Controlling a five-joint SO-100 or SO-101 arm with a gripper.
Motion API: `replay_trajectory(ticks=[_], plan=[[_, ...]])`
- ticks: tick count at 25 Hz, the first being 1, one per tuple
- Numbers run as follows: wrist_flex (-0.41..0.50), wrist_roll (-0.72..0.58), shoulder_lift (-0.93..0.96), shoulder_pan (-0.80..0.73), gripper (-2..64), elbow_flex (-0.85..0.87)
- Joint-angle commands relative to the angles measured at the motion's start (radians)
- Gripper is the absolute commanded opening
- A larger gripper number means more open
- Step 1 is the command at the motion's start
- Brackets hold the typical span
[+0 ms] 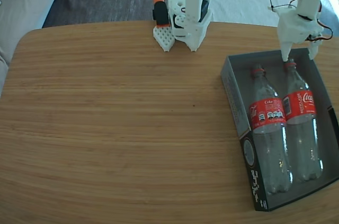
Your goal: Grasp the bottles and put them in the box.
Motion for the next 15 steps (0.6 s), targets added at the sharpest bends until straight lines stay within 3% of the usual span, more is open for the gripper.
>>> replay_trajectory(ticks=[1,9,15], plan=[[-0.009,0.005,0.029,0.005,34.0,-0.026],[-0.02,0.006,0.031,0.083,34.1,-0.028],[-0.02,0.092,0.015,0.278,34.7,-0.083]])
